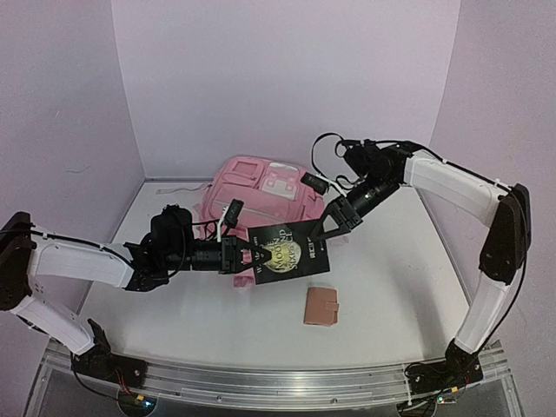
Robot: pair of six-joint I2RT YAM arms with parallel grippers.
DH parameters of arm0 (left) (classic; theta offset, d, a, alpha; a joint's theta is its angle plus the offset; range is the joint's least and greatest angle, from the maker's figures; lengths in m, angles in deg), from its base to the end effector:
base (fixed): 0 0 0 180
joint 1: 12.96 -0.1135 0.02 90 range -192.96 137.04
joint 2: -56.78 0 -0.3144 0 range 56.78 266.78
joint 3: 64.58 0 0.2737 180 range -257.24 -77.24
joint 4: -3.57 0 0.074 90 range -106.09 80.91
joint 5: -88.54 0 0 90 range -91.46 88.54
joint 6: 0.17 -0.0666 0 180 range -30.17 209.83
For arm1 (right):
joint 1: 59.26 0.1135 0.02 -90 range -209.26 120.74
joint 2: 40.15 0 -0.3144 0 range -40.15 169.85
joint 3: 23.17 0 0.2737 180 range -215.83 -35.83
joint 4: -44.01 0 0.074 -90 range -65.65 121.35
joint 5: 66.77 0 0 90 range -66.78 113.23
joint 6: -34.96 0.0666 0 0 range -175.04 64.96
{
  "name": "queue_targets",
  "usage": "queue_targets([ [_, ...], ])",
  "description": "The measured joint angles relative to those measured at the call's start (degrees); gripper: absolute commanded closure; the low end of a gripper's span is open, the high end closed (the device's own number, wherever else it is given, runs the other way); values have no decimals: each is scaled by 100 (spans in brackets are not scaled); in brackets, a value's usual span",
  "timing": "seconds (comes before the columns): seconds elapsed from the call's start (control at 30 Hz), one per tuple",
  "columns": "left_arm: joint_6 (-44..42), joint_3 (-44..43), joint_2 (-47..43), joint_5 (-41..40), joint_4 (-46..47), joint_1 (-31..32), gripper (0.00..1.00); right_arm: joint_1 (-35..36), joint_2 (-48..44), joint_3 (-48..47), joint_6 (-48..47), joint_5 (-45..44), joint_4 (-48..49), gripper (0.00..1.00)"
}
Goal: Pack the student bag
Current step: Pick up the book from the center of the board.
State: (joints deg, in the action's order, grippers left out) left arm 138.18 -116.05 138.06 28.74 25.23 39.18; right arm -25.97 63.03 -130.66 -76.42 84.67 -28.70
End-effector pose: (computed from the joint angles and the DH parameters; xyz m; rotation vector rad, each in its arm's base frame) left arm 0.1823 -0.2890 0.2696 0.5292 1.9665 -1.6638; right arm 0.3052 0.2704 0.3418 -1.3910 2.0777 1.5175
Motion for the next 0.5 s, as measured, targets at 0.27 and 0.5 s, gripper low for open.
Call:
queue_targets([
  [0.27,809,1434,-1677,-2480,-206,-117,100,54,627,-1266,374,-2044,687,47],
  [0.5,1529,2168,-3137,-4041,-710,-72,100,530,1299,-1790,365,-3344,1370,47],
])
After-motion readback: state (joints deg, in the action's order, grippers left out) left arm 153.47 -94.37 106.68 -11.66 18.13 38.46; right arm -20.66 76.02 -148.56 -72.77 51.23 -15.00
